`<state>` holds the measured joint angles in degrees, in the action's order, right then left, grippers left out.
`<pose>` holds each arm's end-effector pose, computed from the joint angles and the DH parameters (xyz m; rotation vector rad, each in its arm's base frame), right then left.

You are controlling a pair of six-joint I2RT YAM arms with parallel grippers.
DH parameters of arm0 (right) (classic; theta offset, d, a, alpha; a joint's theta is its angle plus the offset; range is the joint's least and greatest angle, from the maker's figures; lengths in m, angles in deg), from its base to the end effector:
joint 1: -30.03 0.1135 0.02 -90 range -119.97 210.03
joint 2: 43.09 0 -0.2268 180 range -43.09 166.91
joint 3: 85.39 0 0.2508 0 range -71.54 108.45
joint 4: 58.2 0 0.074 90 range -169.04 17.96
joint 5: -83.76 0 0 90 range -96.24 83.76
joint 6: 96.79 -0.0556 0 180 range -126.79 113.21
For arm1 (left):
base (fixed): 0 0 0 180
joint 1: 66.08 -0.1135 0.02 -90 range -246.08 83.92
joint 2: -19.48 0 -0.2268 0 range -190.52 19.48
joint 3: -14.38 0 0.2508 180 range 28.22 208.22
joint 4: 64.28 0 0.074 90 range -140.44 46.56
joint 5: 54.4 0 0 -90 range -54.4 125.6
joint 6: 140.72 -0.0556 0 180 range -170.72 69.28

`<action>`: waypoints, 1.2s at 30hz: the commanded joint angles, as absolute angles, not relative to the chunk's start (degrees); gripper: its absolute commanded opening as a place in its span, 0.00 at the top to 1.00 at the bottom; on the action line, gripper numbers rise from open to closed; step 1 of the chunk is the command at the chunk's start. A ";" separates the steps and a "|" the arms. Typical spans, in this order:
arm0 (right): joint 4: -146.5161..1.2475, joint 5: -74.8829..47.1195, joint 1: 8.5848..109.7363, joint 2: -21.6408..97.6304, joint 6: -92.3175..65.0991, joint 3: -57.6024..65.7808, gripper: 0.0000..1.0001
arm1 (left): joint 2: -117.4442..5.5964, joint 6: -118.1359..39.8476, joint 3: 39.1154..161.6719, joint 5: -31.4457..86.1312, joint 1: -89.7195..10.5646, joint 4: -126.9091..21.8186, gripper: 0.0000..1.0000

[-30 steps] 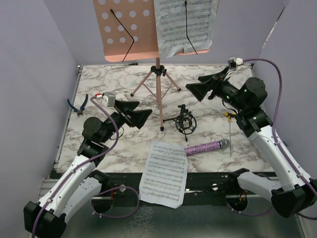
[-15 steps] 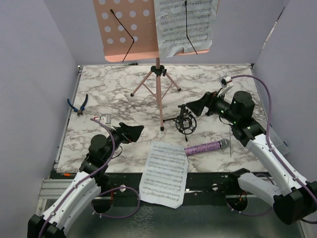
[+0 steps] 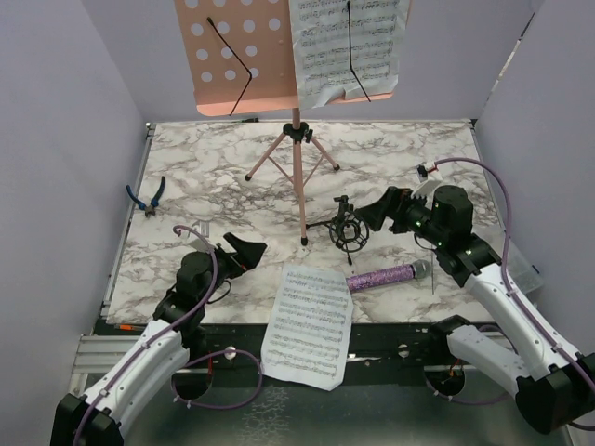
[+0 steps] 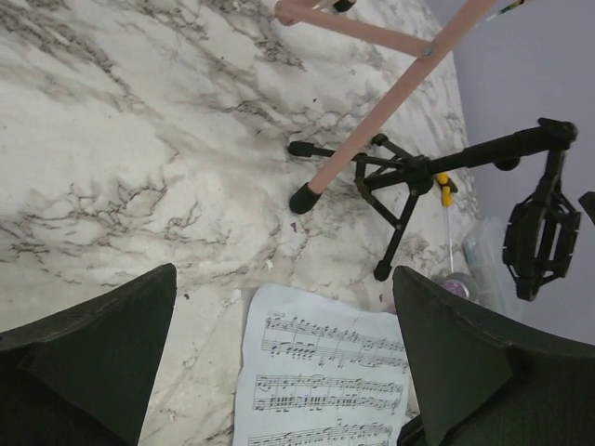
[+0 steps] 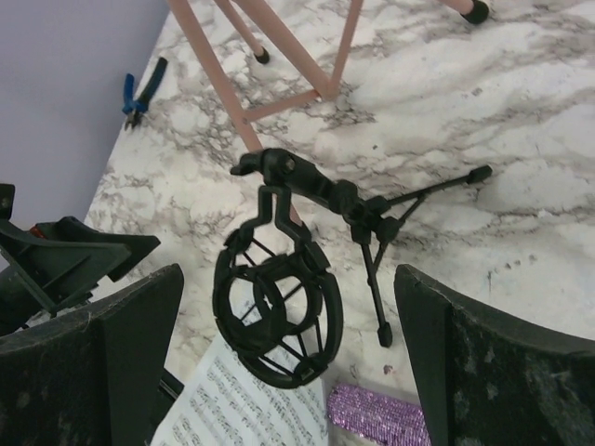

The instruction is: Set up the instrument practice props

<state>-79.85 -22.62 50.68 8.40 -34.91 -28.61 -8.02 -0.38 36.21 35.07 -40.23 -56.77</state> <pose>0.2291 0.1031 0.2782 -0.0814 1.9314 0.8460 0.1749 -0.0853 0.1639 -0.3974 1.8642 -0.9393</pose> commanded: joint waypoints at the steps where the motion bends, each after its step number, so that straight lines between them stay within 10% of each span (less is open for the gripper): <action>1: -90.16 -18.08 50.56 6.08 -35.80 -26.80 0.00 | -12.20 -0.10 37.09 35.71 -40.41 -54.30 0.01; 24: -93.91 -31.10 50.54 -6.19 -47.76 -48.15 0.00 | -33.32 -5.84 41.48 18.88 -40.19 -61.65 0.01; 36: -80.75 -43.12 50.60 -1.52 -49.75 -58.68 0.00 | -40.69 -6.25 42.64 13.19 -38.90 -65.21 0.20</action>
<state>-87.39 -36.55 50.66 -2.95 -48.40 -56.56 -38.06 -5.36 40.98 16.86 -39.77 -62.80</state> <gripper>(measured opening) 0.998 0.813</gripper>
